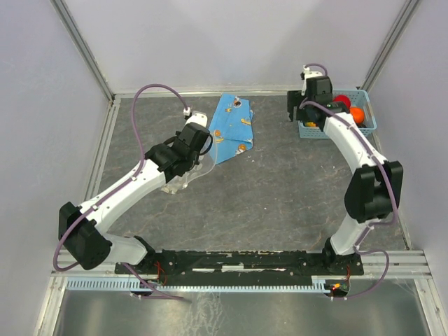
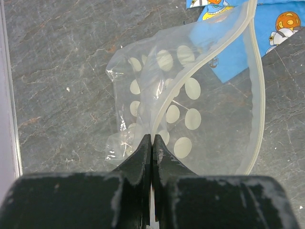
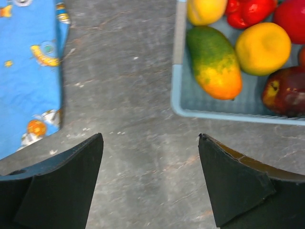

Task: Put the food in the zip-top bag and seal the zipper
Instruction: Pick up the fake fruit from the bin.

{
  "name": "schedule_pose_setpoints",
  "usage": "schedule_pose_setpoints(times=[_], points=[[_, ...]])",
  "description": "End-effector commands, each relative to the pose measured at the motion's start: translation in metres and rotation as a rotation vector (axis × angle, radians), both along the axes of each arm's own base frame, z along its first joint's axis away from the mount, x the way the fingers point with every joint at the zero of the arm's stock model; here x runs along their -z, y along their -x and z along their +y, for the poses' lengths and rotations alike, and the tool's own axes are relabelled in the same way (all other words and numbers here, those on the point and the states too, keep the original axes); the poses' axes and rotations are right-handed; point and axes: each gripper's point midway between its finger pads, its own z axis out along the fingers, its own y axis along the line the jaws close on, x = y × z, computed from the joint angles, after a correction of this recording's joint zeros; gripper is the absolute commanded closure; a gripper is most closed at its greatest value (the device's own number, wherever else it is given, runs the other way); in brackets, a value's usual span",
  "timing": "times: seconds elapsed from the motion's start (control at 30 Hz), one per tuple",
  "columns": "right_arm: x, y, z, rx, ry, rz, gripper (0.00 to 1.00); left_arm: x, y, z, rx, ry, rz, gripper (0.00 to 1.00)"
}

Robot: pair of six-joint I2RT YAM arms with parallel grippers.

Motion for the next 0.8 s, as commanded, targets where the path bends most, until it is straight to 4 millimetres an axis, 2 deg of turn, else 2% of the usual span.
schedule_pose_setpoints(times=[0.0,0.03,0.3,0.47,0.6,0.77], points=[[-0.001,-0.027,-0.023,-0.051,0.001,0.015,0.12,-0.013,-0.005,-0.001,0.015,0.035,-0.045,0.97],[0.007,-0.031,-0.029,-0.063,0.02,0.037,0.12,-0.013,-0.006,-0.001,0.014,0.033,-0.044,0.97],[0.035,-0.068,-0.064,-0.123,0.038,0.065,0.12,-0.009,-0.005,-0.007,0.042,0.054,-0.021,0.97],[0.053,-0.086,-0.085,-0.12,0.013,0.095,0.18,-0.007,-0.005,-0.009,0.054,0.057,-0.01,0.97],[0.071,-0.095,-0.09,-0.129,-0.038,0.11,0.23,-0.005,-0.005,-0.009,0.056,0.058,-0.004,0.97],[0.094,-0.104,-0.093,-0.144,-0.046,0.137,0.22,-0.001,-0.007,-0.009,0.056,0.05,0.007,0.97]])
